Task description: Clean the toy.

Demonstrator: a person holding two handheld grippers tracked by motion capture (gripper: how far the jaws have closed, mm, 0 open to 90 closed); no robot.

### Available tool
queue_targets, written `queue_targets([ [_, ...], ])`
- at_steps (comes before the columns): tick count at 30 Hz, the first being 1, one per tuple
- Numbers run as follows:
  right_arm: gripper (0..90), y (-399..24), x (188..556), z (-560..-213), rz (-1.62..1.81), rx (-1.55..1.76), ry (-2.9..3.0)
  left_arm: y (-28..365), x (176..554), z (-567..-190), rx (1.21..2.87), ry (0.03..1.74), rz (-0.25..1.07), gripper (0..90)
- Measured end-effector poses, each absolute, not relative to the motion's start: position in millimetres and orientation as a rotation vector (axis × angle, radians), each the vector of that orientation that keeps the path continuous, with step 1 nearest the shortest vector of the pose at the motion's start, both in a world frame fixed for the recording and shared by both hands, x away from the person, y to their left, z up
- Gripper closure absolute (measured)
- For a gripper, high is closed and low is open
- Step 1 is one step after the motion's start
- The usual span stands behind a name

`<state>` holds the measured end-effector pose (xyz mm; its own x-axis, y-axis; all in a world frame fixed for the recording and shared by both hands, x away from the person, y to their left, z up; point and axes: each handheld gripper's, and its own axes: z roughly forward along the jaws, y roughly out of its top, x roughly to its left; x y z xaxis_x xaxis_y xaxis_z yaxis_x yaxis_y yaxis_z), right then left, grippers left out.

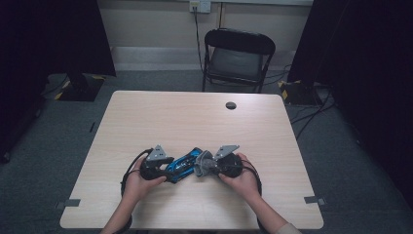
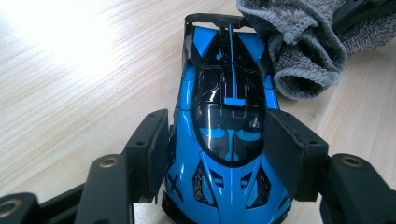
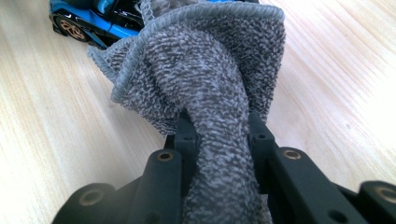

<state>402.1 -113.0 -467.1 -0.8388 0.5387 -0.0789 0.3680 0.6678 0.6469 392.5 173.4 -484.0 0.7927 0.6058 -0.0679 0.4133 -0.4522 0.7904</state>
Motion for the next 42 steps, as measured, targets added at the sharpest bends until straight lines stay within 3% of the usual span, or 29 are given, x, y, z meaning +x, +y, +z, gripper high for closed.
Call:
queue_targets([
  [32, 72.1, -160.4, 408.5, -465.4, 0.896, 0.824, 2.558, 173.4, 392.2, -483.5, 2.113, 0.756, 0.283, 41.2],
  [42, 72.2, -156.6, 407.1, -463.2, 0.925, 0.817, 2.561, 173.3, 392.2, -483.3, 2.114, 0.760, 0.282, 41.2],
])
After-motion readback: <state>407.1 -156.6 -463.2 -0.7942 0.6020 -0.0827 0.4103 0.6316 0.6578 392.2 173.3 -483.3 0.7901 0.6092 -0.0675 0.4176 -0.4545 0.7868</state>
